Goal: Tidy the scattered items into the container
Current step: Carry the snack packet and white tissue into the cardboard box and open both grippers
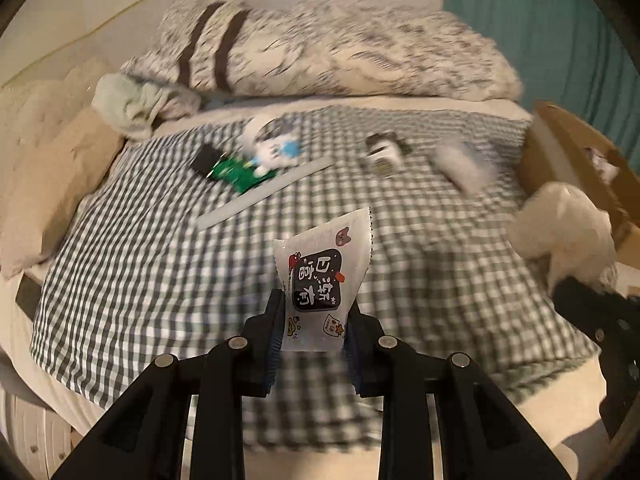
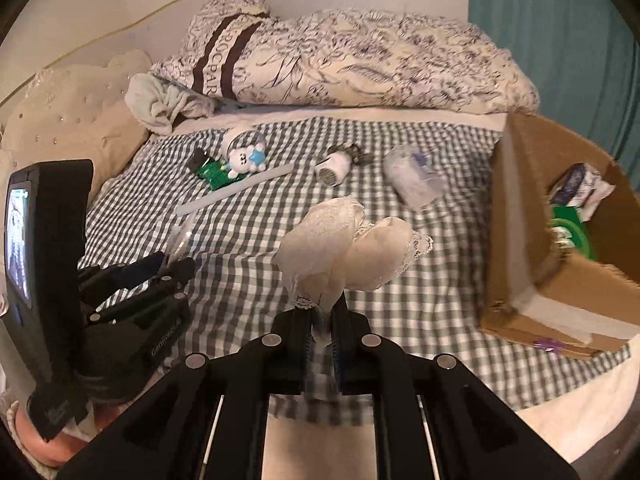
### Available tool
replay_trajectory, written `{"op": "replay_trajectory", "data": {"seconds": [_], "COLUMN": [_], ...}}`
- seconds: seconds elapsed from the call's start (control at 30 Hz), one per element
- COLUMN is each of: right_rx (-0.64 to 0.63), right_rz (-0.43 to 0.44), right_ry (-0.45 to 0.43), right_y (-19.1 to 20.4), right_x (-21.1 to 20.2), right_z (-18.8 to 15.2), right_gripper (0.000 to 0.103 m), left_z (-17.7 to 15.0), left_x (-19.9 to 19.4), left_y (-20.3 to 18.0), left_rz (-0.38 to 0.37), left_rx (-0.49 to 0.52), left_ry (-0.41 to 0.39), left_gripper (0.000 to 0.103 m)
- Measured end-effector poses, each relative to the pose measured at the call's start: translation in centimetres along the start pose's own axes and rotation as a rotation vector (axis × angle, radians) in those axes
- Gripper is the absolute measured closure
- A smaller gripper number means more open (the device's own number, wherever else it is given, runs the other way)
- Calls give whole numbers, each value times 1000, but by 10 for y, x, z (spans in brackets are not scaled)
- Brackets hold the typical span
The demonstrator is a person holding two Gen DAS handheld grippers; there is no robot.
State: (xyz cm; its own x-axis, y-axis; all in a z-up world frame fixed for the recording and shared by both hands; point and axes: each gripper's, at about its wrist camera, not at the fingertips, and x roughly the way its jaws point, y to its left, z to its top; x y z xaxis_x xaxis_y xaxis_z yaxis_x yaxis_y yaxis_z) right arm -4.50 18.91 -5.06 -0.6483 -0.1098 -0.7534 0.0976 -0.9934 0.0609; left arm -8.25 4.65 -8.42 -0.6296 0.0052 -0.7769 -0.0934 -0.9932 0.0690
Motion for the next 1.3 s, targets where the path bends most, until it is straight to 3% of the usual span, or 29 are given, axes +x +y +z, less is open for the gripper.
{"op": "replay_trajectory", "data": {"seconds": [0.4, 0.97, 1.3], "right_rx": [63, 185, 231], "right_rz": [-6, -93, -176], "right_ry": [-62, -169, -142], "right_y": [-51, -155, -228], "right_x": [-32, -76, -79], "right_z": [-7, 7, 12], "right_gripper": [95, 95, 94], "left_z": [6, 50, 82], "left_x": [-24, -57, -48], "left_y": [-63, -183, -245], "left_rz": [-26, -161, -222], "left_rx": [87, 230, 305], "left_ry": [-42, -132, -133], "left_gripper": [75, 75, 75]}}
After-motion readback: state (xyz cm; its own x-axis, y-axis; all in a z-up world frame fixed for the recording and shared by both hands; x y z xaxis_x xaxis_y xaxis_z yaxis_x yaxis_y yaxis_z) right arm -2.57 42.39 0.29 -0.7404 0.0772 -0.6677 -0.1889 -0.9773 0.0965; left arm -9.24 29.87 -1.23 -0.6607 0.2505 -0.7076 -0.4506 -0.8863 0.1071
